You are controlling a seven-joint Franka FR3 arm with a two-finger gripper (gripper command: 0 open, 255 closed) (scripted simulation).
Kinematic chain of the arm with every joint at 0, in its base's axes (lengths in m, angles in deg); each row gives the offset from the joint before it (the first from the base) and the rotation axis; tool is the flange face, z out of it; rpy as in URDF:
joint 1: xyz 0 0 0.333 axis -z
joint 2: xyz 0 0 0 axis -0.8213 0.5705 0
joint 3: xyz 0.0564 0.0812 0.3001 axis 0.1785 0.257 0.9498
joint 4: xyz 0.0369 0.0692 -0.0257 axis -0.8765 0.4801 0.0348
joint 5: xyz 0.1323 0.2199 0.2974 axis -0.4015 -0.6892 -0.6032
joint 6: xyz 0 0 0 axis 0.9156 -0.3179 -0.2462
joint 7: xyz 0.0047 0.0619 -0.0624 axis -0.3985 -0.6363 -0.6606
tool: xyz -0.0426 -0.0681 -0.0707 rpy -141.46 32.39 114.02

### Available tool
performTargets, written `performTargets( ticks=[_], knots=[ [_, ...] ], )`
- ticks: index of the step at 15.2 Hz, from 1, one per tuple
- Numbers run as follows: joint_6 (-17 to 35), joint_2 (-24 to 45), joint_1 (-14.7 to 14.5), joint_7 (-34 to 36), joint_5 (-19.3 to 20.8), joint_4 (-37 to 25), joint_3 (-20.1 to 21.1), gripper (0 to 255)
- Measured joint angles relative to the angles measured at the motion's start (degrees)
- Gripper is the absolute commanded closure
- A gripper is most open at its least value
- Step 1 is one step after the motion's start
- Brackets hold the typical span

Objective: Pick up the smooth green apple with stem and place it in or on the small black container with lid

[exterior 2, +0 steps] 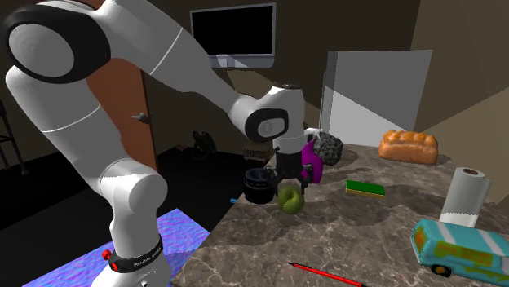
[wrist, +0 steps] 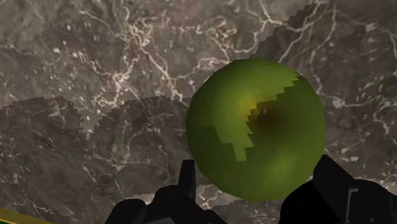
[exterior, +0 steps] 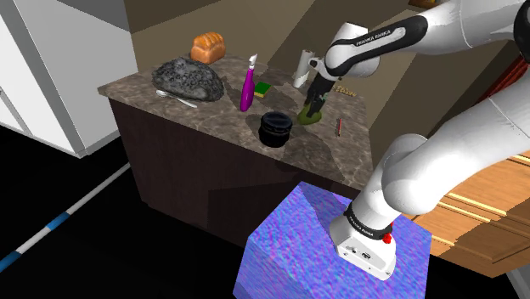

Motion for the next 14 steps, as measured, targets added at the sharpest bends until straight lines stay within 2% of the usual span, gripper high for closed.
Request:
performTargets(
  ticks=[14],
  knots=[
    [-12.4, -6.1, 1.5, 2.4, 1.2, -6.7, 4.3, 255]
  ],
)
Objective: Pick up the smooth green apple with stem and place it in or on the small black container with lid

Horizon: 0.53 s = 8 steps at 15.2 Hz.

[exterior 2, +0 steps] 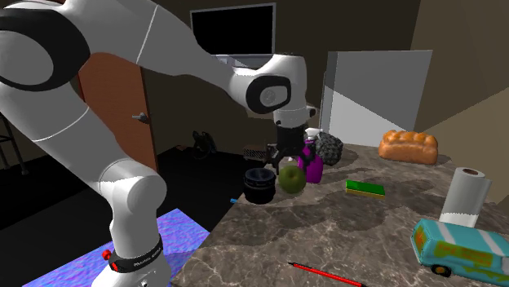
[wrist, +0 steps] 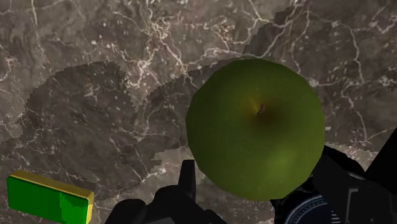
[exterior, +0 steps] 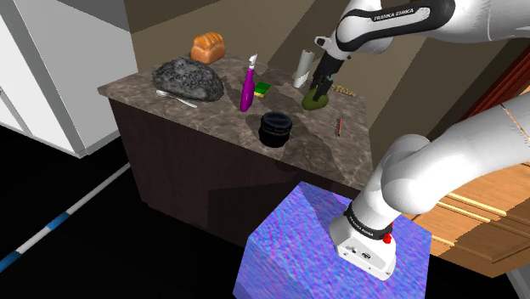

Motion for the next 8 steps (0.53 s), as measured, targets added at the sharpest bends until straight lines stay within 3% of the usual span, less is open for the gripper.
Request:
performTargets(
  ticks=[8],
  knots=[
    [-6.5, -2.0, 0.2, 0.6, -0.2, -4.6, 1.9, 255]
  ],
)
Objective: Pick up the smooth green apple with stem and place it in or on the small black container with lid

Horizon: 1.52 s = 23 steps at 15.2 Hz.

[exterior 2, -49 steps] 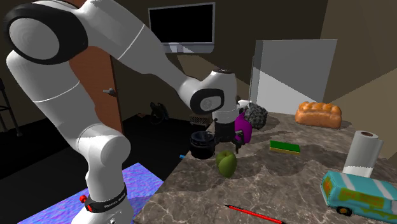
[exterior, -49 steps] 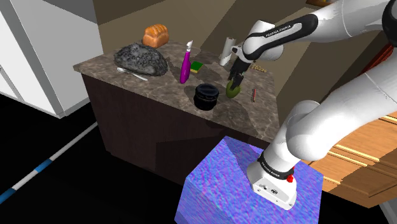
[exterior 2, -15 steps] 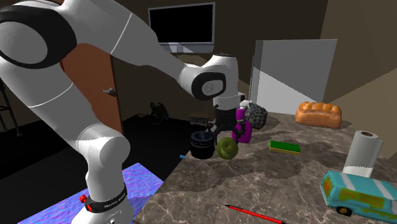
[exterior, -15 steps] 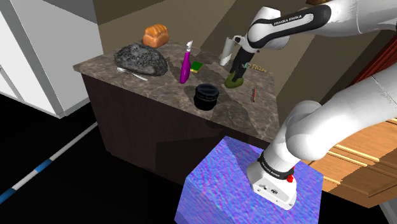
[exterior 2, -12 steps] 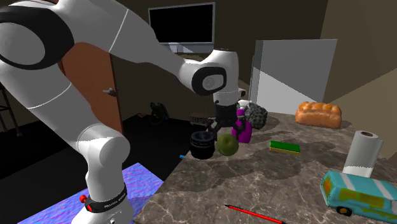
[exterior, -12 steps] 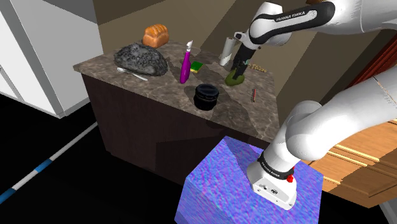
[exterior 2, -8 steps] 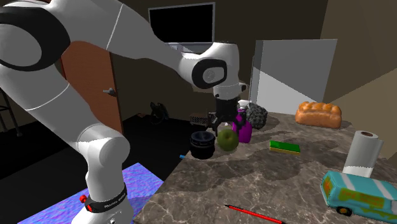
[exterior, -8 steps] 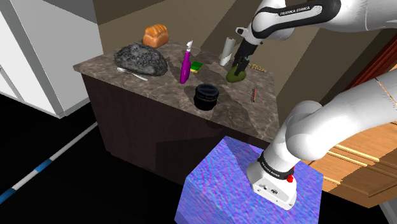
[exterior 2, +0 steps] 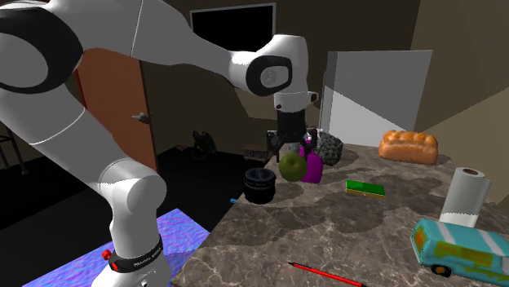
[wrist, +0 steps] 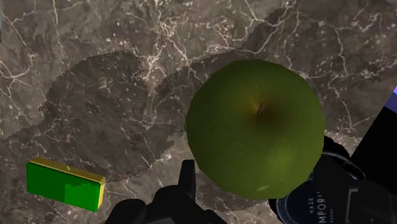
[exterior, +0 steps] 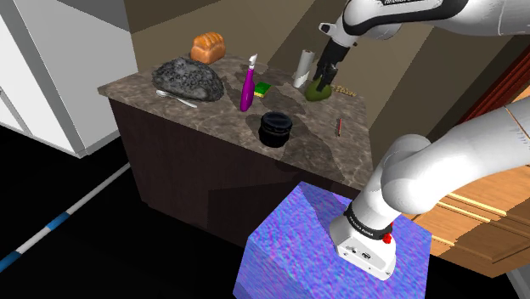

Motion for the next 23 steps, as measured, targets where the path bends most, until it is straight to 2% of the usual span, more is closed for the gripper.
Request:
performTargets(
  ticks=[5, 15, 19, 23],
  knots=[
    [-3.2, -0.6, -0.3, 0.9, -0.4, -2.5, 1.5, 255],
    [-4.4, -0.7, -4.5, 14.0, -3.6, -2.4, 12.4, 255],
    [-3.8, 0.9, -6.7, 19.3, -5.2, -3.0, 16.5, 255],
    [-1.6, 1.6, -7.2, 20.6, -5.5, -1.3, 17.3, 255]
  ],
)
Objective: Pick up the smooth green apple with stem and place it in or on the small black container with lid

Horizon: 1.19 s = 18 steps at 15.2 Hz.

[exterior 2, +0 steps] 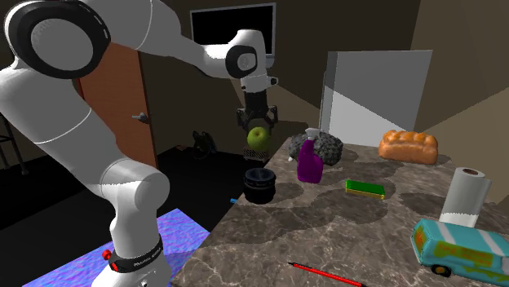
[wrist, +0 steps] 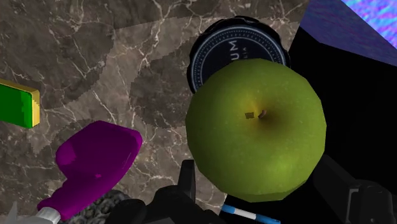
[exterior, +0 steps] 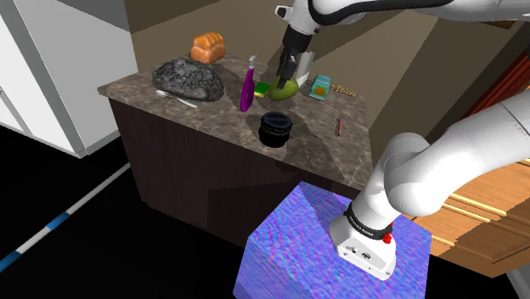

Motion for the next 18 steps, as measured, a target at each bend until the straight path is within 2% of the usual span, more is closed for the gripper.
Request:
performTargets(
  ticks=[13, 18],
  knots=[
    [10.8, 2.7, 0.1, -0.3, 0.3, 8.2, -1.4, 255],
    [11.9, 3.0, 0.1, -0.3, 0.4, 8.5, -1.5, 255]
  ],
)
